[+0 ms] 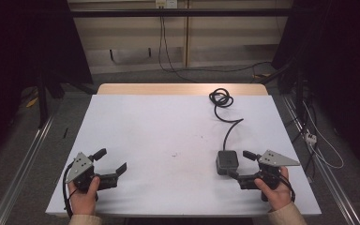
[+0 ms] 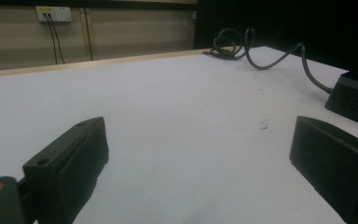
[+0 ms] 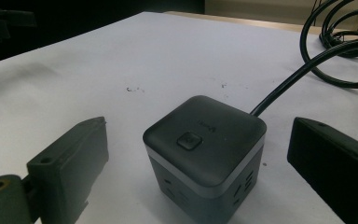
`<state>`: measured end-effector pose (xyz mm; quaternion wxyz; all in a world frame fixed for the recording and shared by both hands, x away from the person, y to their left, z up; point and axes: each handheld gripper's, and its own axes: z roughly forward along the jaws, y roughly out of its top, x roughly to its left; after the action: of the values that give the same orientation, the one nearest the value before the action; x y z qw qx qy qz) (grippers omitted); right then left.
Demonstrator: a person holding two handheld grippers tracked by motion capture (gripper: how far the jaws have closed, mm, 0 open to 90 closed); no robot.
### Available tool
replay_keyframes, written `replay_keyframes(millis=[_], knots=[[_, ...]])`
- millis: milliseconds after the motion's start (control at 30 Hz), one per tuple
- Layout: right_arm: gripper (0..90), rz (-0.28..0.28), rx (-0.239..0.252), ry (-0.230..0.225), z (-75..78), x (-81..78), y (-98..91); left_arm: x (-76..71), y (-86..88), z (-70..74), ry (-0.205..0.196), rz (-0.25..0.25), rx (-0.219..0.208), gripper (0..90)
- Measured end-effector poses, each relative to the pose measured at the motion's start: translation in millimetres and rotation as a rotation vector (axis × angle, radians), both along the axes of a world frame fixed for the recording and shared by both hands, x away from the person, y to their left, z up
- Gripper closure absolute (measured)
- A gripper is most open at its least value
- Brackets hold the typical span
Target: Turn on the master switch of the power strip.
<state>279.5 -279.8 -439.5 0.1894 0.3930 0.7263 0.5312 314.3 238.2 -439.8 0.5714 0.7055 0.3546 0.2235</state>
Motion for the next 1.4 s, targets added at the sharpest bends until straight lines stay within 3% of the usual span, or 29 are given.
replay_keyframes(millis=[700,1400], knots=[[4.9,0.007,-0.022,-0.005,-5.9,-3.9,-16.9,0.3,0.0,0.1,0.000,0.002,-0.005,4.3],[5.1,0.014,-0.036,0.022,-11.4,-8.1,-27.4,0.9,-1.6,-0.2,0.001,-0.004,-0.006,4.3]])
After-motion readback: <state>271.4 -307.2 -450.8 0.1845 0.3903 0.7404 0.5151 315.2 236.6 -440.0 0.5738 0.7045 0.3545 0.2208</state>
